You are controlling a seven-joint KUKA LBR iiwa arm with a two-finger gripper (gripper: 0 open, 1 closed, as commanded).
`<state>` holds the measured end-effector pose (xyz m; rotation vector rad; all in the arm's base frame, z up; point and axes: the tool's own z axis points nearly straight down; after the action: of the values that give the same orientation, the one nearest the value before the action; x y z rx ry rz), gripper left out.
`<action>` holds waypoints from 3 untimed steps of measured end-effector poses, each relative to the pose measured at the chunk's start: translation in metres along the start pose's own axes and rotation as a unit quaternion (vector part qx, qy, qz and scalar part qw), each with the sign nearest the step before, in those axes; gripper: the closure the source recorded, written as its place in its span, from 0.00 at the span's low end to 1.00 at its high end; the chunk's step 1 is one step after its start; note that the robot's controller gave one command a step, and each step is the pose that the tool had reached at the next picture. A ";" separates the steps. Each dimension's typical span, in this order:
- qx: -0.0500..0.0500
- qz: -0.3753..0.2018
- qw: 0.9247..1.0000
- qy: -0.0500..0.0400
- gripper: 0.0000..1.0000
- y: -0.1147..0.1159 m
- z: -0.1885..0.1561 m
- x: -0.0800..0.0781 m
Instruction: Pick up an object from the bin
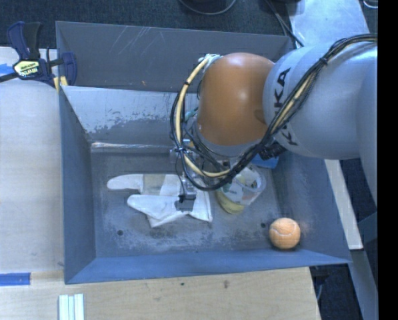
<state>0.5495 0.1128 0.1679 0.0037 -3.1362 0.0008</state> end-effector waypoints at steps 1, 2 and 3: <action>-0.001 0.001 1.000 -0.004 0.00 0.000 -0.005 -0.002; -0.001 -0.030 1.000 -0.005 0.00 -0.005 0.056 0.014; 0.000 -0.091 0.996 -0.006 0.00 -0.007 0.099 0.019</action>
Offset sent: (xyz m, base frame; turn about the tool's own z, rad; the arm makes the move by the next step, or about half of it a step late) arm -0.0278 -0.0081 -0.0979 -0.0987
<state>0.5298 0.1060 0.0689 0.2907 -3.1342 -0.0004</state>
